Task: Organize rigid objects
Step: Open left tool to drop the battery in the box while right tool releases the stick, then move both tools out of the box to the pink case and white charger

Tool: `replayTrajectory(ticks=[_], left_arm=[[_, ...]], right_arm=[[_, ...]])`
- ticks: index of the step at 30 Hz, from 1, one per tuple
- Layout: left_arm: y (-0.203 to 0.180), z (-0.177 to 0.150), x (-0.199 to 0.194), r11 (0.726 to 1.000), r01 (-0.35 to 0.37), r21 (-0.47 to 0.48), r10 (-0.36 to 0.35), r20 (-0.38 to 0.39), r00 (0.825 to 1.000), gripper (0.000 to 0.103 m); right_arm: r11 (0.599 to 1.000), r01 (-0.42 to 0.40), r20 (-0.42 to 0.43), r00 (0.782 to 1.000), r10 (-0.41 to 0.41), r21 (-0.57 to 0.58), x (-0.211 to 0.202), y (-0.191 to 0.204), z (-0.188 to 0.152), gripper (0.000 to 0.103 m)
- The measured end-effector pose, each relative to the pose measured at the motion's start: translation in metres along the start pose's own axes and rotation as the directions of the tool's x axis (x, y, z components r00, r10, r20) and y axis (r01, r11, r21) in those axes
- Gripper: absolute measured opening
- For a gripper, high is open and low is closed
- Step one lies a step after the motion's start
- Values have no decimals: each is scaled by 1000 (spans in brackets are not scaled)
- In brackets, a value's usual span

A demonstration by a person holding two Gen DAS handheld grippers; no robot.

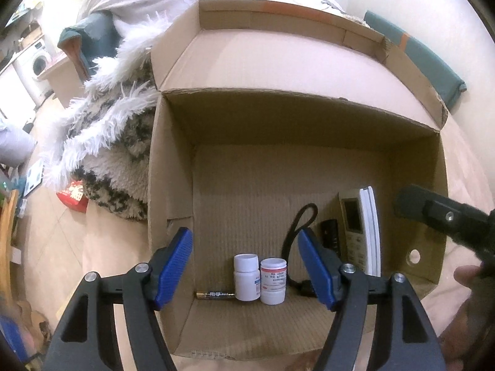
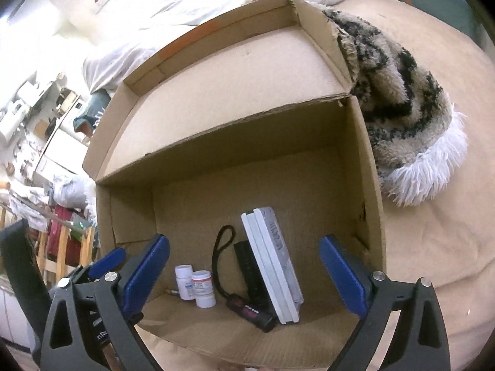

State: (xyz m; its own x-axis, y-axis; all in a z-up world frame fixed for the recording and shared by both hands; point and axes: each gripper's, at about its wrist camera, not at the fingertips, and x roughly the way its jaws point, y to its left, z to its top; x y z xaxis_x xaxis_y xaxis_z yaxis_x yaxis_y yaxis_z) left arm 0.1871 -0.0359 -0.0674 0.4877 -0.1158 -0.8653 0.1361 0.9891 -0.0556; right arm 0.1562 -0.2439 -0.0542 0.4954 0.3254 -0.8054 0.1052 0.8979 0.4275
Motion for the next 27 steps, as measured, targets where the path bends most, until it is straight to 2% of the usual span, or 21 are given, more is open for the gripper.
replayTrajectory(ticks=[2, 4, 7, 10, 14, 22, 27], left_arm=[[1, 1, -2, 1000, 13, 5, -13, -33, 999, 68], [3, 1, -13, 999, 38, -1, -38, -16, 999, 68], [8, 3, -34, 1000, 19, 7, -19, 33, 999, 68], [10, 2, -43, 1000, -23, 12, 23, 26, 999, 68], [19, -3, -56, 1000, -31, -3, 31, 13, 999, 68], [39, -37, -77, 996, -58, -66, 58, -8, 998, 68], [43, -72, -74, 990, -43, -131, 34, -71, 997, 68]], right_arm=[[1000, -4, 9, 1000, 5, -10, -4, 5, 2, 103], [1000, -10, 23, 1000, 10, -23, -10, 10, 3, 103], [999, -38, 42, 998, 38, -6, -20, 13, 3, 103], [998, -65, 57, 996, 64, 21, -28, 14, 3, 103], [994, -95, 62, 994, 92, 52, -41, 11, -2, 103], [999, -48, 71, 996, 48, -1, -61, 10, -23, 103], [999, -29, 4, 1000, 29, 18, -57, 0, -48, 103]])
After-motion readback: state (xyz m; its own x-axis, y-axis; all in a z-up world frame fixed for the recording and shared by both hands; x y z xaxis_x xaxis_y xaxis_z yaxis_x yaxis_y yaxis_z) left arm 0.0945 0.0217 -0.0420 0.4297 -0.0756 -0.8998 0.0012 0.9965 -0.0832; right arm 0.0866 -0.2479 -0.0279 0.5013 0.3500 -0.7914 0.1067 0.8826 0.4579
